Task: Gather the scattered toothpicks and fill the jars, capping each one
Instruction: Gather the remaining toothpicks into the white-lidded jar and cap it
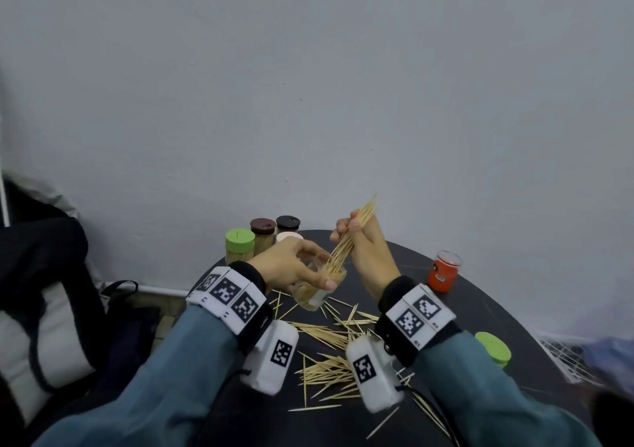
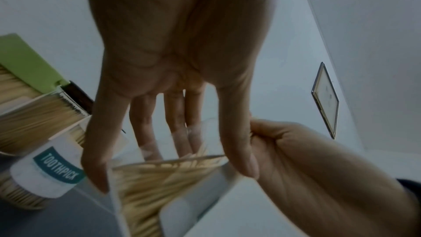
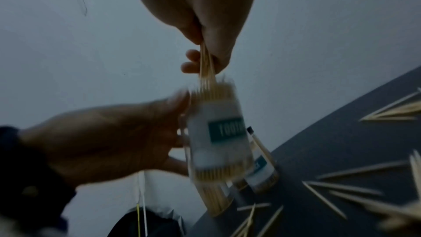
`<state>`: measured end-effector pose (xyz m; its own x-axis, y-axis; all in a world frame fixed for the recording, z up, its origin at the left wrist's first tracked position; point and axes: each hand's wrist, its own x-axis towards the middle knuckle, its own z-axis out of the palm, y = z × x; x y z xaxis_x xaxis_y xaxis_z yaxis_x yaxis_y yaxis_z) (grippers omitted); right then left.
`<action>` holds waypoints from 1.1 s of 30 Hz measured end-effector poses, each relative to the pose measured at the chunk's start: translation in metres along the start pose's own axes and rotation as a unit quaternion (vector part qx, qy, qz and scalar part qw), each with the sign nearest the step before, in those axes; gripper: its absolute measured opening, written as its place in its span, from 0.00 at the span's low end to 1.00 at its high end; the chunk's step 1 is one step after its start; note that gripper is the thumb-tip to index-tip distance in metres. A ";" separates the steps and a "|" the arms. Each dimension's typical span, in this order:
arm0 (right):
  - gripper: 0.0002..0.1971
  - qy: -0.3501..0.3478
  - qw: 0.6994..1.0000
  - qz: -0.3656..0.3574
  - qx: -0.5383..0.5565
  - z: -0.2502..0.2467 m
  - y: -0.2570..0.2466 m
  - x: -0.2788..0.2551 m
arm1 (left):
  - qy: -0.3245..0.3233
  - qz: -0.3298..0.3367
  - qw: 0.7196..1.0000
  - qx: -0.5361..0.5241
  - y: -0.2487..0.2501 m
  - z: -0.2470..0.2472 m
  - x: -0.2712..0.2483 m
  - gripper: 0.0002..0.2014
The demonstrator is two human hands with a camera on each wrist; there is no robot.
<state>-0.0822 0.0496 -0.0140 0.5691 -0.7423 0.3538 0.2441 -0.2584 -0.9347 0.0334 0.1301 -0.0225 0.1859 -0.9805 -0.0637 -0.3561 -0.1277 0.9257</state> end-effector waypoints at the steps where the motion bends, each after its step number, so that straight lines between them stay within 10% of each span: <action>1: 0.07 -0.008 1.000 0.006 0.008 0.003 0.003 -0.004 | 0.007 0.006 1.000 -0.010 0.000 -0.001 -0.001 0.25; 12: 0.11 -0.048 0.996 0.054 0.054 0.003 0.020 -0.021 | 0.017 0.043 0.999 -0.007 -0.001 0.000 0.000 0.26; 33: 0.21 -0.086 0.951 0.021 -0.297 -0.015 0.026 -0.019 | -0.007 0.054 0.998 0.024 0.001 0.006 0.001 0.22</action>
<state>-0.0988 0.0477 -0.0456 0.7004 -0.6611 0.2689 -0.2386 -0.5720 -0.7848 0.0276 0.1286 -0.0241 0.1311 -0.9909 0.0305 -0.4168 -0.0272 0.9086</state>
